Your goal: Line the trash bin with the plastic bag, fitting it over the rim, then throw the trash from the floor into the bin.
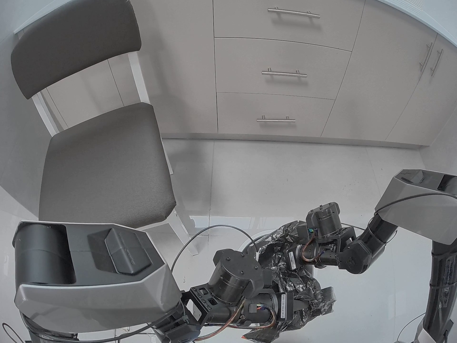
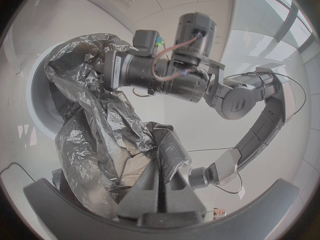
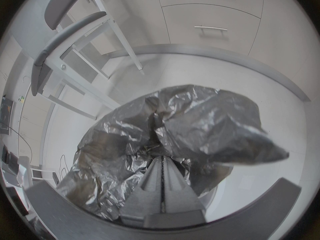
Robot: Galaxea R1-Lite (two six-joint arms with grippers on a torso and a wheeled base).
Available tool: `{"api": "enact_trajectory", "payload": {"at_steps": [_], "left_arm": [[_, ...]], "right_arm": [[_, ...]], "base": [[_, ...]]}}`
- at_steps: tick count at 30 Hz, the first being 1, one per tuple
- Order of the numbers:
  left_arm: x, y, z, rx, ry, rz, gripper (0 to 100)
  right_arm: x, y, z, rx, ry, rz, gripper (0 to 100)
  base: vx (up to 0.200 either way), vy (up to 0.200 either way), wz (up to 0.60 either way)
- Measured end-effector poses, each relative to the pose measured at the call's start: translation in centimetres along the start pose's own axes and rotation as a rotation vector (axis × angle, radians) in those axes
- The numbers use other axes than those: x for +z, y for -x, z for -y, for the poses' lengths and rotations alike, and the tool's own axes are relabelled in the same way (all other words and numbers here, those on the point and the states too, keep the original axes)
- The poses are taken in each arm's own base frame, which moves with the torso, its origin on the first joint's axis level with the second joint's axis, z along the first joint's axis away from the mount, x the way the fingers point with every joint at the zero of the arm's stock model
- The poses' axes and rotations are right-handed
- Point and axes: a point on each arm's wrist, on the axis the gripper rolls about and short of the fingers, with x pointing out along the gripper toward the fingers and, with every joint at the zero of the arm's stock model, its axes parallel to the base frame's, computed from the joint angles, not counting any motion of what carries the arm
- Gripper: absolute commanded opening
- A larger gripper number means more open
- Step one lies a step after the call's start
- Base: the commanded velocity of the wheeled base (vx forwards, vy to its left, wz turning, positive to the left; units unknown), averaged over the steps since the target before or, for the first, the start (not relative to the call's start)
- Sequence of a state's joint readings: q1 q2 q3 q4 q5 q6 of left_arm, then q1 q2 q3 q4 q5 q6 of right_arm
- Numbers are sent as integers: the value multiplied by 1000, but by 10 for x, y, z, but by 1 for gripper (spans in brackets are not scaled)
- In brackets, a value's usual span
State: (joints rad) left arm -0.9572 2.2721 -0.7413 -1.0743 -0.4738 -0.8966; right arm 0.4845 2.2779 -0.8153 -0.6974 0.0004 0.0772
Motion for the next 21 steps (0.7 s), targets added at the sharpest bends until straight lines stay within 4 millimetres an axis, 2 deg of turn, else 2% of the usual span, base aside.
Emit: {"api": "enact_trajectory", "payload": {"at_steps": [4, 13, 21], "left_arm": [[0, 0, 0, -1, 0, 1, 0], [0, 0, 0, 0, 0, 1, 0], [0, 0, 0, 1, 0, 1, 0]], "right_arm": [[9, -13, 1, -1, -4, 3, 0], [18, -36, 3, 21, -12, -105, 0], [12, -54, 12, 11, -26, -143, 0]], "base": [[0, 0, 0], [0, 0, 0], [0, 0, 0]]}}
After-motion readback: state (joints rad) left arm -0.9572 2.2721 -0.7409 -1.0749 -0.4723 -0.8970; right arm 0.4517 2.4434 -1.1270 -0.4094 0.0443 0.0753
